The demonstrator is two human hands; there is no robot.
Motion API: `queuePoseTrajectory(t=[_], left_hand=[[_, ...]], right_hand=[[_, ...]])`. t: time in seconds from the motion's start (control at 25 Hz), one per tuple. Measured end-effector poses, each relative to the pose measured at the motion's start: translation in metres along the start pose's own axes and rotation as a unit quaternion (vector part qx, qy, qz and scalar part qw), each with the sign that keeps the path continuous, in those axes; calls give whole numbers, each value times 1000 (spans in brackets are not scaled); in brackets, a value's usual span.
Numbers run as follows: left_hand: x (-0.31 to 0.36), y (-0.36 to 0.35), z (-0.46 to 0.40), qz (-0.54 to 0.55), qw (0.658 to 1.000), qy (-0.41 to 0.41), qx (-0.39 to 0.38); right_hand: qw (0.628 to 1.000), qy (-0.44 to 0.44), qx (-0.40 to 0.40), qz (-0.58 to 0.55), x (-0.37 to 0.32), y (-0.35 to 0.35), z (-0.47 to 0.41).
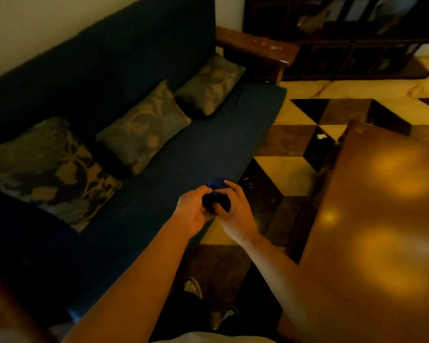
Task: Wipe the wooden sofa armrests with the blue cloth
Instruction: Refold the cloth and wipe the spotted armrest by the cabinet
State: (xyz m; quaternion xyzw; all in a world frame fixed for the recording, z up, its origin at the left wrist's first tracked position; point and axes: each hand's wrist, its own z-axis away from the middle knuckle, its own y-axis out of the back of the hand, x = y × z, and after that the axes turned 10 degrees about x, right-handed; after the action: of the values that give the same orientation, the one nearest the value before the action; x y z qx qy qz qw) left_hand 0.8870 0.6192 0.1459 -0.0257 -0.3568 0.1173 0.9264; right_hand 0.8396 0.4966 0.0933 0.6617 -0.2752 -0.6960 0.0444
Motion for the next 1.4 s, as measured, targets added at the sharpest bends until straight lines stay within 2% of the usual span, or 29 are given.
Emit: queuePoseTrajectory(t=[0.24, 0.4, 0.52, 0.72, 0.88, 0.96, 1.04, 1.2, 1.4], left_hand=[[56, -113, -73, -64, 994, -31, -79], [112, -197, -143, -89, 989, -45, -110], [149, -251, -178, -114, 978, -35, -174], [199, -369, -235, -238, 921, -48, -305], [208, -483, -284, -362, 868, -152, -305], [209, -543, -311, -388, 853, -184, -295], [213, -595, -334, -392, 862, -188, -260], [233, -660, -370, -334, 914, -99, -207], [286, -715, -429, -200, 964, -52, -166]], right_hand=[[994, -56, 81, -54, 20, 48, -107], [988, -121, 57, -79, 32, 83, -214], [987, -121, 60, -82, 33, 110, -277], [979, -154, 101, -88, 60, 170, -376], [963, -210, 145, -89, 114, 224, -455], [955, -233, 156, -94, 144, 257, -502], [953, -246, 141, -108, 164, 295, -553], [961, -240, 77, -114, 180, 351, -644], [982, -179, -19, -60, 196, 363, -781]])
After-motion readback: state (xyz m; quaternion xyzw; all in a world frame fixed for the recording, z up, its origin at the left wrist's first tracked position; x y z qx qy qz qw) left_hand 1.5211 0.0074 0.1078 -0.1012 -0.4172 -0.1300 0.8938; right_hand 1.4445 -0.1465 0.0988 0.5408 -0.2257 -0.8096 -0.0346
